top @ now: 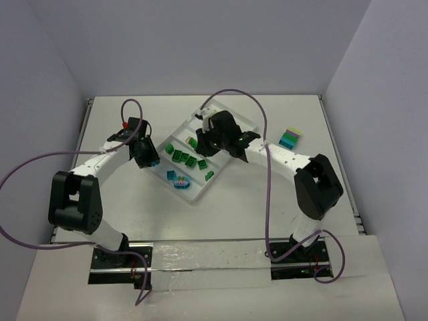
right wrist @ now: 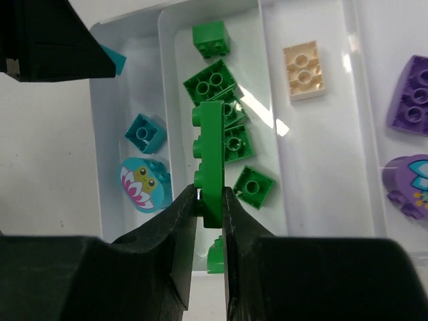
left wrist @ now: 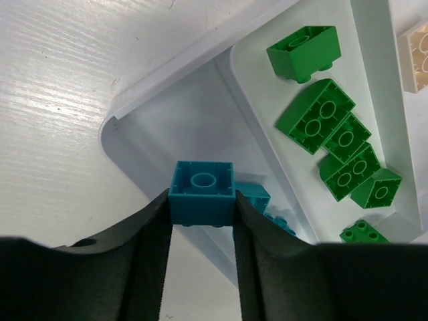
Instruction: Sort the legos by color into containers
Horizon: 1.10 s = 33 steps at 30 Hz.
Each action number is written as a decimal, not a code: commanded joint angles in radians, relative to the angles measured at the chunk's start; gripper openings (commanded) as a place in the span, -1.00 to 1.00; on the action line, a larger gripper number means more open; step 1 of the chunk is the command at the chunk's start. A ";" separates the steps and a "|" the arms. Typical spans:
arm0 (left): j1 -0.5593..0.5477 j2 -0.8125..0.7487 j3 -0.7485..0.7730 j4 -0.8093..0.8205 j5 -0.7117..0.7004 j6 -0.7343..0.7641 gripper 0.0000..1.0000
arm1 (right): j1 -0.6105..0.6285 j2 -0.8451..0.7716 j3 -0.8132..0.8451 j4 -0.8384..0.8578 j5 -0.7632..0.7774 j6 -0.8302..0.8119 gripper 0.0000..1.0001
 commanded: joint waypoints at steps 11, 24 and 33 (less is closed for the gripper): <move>-0.010 -0.129 0.079 -0.048 -0.096 -0.007 0.74 | 0.056 0.107 0.027 -0.047 0.024 0.023 -0.89; -0.010 -0.168 0.113 -0.064 -0.081 -0.011 0.74 | 0.067 0.051 -0.001 -0.135 0.087 -0.029 0.53; -0.014 -0.190 0.127 -0.057 -0.052 -0.016 0.72 | -0.116 -0.149 -0.050 -0.115 0.318 0.098 0.61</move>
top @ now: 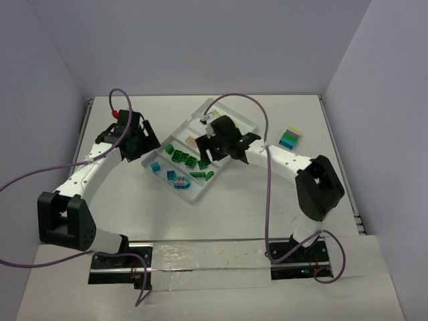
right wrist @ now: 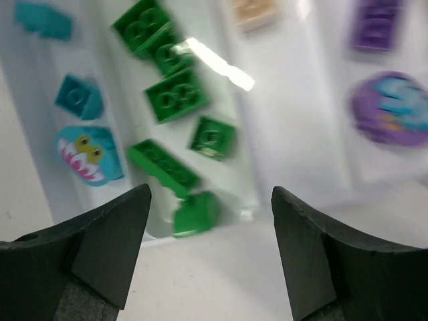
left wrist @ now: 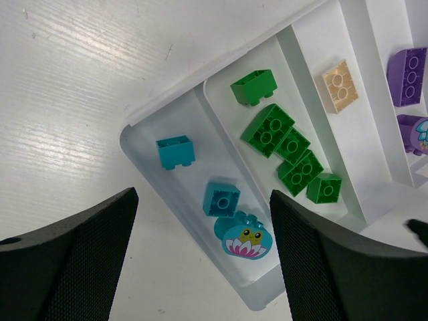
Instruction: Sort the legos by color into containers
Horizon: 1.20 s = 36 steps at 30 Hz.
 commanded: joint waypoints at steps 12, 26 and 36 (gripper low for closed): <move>-0.154 -0.040 0.057 0.068 0.040 -0.070 0.70 | -0.700 -0.090 -0.048 -0.002 0.203 0.317 0.86; -0.191 0.048 0.084 0.085 0.047 -0.046 0.69 | -0.743 0.212 0.222 -0.121 0.368 0.358 0.99; -0.197 0.082 0.095 0.086 0.046 -0.038 0.68 | -0.743 0.268 0.189 -0.121 0.353 0.355 1.00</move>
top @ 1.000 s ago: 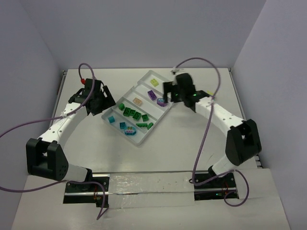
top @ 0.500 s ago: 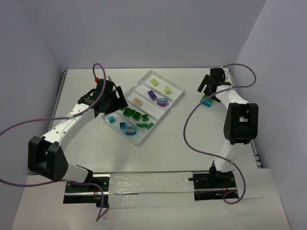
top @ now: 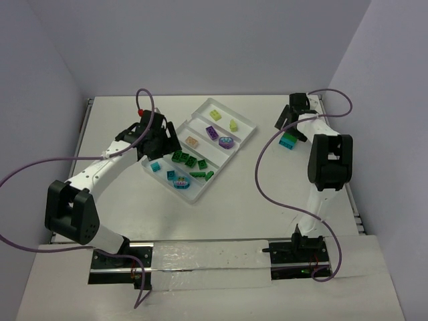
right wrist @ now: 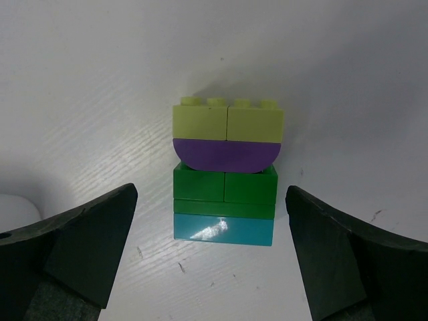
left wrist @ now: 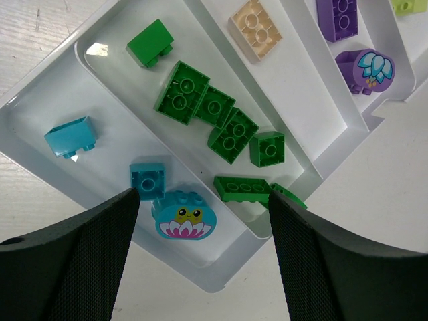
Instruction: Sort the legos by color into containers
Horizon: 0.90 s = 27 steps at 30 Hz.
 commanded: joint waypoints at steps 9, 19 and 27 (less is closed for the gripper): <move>-0.012 0.021 0.064 0.036 0.015 0.017 0.68 | -0.008 0.030 -0.004 -0.016 -0.013 -0.003 1.00; -0.012 0.013 0.050 0.044 0.014 0.018 0.67 | -0.014 0.054 -0.015 -0.027 -0.029 -0.033 0.89; -0.012 0.012 0.043 0.041 0.011 0.017 0.67 | -0.017 0.041 -0.033 -0.010 -0.055 -0.045 0.02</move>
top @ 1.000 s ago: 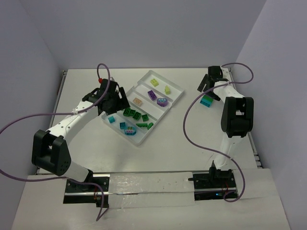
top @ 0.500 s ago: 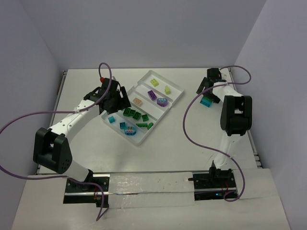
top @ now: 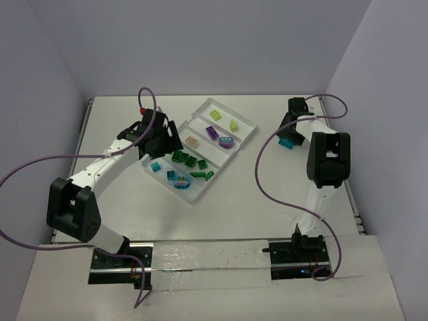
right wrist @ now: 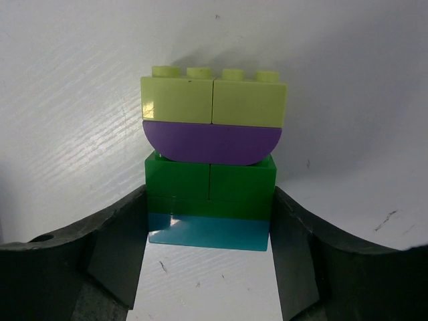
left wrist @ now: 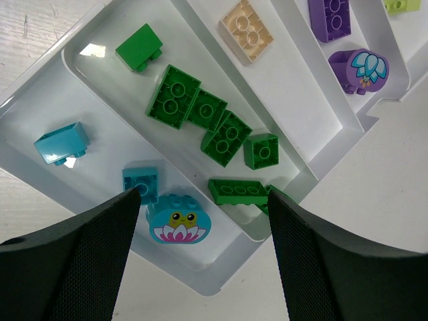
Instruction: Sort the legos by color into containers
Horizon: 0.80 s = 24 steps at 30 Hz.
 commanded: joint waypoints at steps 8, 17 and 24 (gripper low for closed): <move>-0.003 0.051 0.126 0.008 0.060 0.012 0.67 | 0.001 -0.202 -0.139 0.068 -0.129 -0.032 -0.39; 0.007 0.142 0.309 0.046 0.319 0.019 0.68 | 0.185 -0.592 -0.413 0.140 -0.181 -0.055 -0.37; 0.007 0.199 0.359 0.152 0.665 -0.019 0.69 | 0.352 -0.866 -0.624 0.248 -0.360 -0.112 -0.37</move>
